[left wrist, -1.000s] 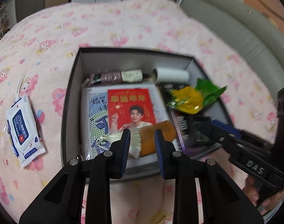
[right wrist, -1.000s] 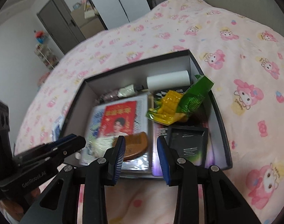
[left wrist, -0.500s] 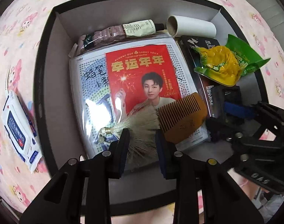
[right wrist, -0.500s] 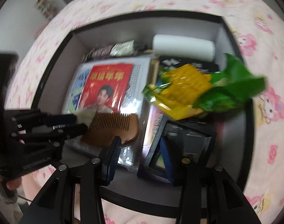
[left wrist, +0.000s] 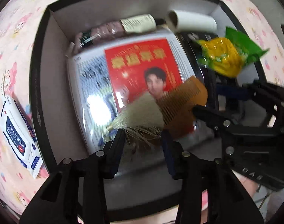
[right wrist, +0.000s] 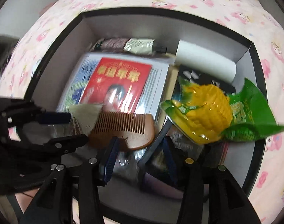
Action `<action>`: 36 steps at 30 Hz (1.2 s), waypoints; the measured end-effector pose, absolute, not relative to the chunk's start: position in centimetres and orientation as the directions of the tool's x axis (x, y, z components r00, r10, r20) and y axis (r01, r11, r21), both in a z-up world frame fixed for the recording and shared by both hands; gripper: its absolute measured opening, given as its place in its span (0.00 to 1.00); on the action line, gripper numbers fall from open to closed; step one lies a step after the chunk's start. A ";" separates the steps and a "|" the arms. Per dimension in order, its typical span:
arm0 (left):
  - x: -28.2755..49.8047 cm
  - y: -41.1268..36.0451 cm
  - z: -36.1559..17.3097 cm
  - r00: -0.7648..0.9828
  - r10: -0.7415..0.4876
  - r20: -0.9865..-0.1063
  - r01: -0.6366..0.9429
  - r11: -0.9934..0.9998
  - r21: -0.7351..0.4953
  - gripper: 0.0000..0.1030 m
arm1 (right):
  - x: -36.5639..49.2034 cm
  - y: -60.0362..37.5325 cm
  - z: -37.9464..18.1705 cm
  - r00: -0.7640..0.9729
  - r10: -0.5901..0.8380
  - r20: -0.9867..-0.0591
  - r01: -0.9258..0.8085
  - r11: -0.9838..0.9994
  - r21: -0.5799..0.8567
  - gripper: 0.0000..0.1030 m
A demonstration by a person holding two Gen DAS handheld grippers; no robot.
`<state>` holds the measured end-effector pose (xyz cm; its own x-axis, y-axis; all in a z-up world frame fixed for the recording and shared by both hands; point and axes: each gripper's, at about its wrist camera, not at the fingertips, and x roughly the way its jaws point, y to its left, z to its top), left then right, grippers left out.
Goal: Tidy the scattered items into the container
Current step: 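Lower the wooden comb into the box onto the red card, release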
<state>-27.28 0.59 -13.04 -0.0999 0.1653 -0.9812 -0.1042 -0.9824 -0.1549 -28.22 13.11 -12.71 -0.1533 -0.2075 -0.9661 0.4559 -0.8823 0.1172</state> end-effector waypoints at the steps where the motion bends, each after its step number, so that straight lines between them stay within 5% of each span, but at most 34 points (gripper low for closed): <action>1: -27.6 0.4 -12.9 -0.119 0.158 -0.980 -0.091 -0.985 -0.148 0.33 | -28.6 13.1 -12.7 -0.159 -0.211 -0.964 0.444 -0.888 0.121 0.44; 8: -27.1 -0.9 -10.6 -0.211 0.207 -0.955 -0.045 -0.978 -0.202 0.31 | -28.7 14.3 -11.9 -0.238 -0.246 -0.940 0.359 -0.921 0.150 0.44; 17: -25.6 0.7 -11.7 -0.012 0.198 -0.980 -0.205 -0.960 -0.191 0.39 | -28.8 14.0 -11.9 -0.299 -0.226 -0.927 0.357 -0.927 0.111 0.44; 26: -28.1 0.0 -10.4 -0.113 0.113 -0.987 -0.145 -0.985 -0.096 0.28 | -29.5 14.8 -12.9 -0.236 -0.174 -0.956 0.353 -0.932 0.083 0.44; 30: -27.1 0.9 -9.3 -0.062 0.195 -0.979 -0.208 -0.962 -0.178 0.36 | -28.1 16.0 -13.0 -0.197 -0.178 -0.964 0.378 -0.921 0.093 0.44; 36: -25.4 2.9 -8.9 0.017 0.118 -0.993 -0.359 -0.926 -0.116 0.42 | -28.1 16.1 -10.9 -0.250 -0.207 -0.946 0.396 -0.913 0.095 0.44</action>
